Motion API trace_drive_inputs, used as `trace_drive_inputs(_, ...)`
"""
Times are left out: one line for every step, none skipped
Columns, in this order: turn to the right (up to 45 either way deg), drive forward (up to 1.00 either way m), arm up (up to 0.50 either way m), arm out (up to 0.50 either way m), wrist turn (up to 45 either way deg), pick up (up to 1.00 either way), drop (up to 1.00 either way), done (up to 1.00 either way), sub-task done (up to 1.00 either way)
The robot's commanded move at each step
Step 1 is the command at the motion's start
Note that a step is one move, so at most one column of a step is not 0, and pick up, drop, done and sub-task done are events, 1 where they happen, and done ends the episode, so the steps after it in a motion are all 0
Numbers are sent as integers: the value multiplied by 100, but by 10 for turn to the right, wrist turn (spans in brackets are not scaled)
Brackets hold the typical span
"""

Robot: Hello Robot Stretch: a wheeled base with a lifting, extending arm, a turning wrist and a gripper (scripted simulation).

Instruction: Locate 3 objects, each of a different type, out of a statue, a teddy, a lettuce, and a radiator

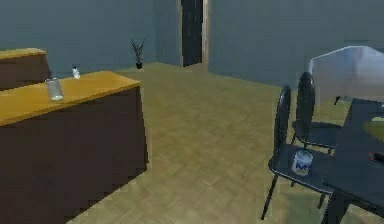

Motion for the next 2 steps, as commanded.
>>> trace_drive_inputs(0,65,0,0,0,0,0,0,0)
trace_drive_inputs(450,0,0,0,0,0,0,0,0)
